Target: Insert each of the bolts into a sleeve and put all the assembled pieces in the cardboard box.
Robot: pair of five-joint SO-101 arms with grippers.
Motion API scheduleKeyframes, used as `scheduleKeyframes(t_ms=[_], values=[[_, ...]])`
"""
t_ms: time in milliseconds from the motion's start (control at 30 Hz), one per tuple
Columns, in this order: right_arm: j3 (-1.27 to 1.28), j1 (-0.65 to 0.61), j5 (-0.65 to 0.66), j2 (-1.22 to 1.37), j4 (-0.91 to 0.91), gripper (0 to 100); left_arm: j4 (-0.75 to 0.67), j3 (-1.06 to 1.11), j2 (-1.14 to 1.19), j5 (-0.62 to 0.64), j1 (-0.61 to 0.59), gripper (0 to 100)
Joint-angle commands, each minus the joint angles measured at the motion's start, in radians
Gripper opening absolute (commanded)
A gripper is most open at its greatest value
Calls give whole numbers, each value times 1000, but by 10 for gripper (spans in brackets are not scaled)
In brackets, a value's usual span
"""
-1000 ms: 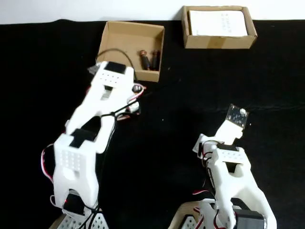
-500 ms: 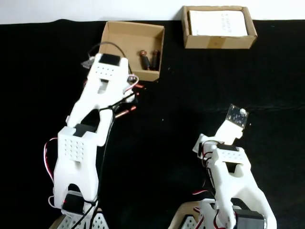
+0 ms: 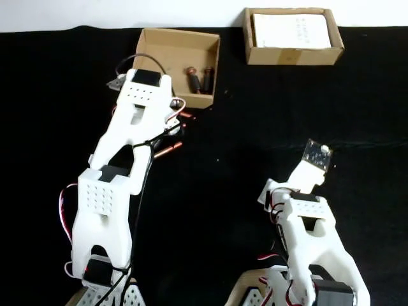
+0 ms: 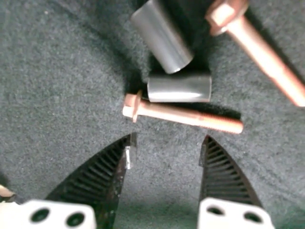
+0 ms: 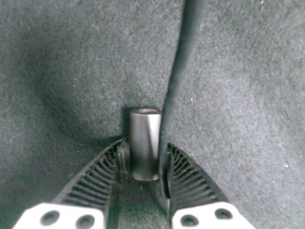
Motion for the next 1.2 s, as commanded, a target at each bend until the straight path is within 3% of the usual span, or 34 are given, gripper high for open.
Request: scheduleKeyframes(t_ms=[0,267,967,1167], values=[[7,7,-6,-2,-15,6,-21,-31,21,11,-8,217],[7,7,-6,-2,-15,6,-66,-38,160,64,-12,188],[7,8,-6,-2,-15,6,-20,-28,188,57,-116,185],[8,8,-6,-4,-15,6,9,-13,229,-161,-165,184]])
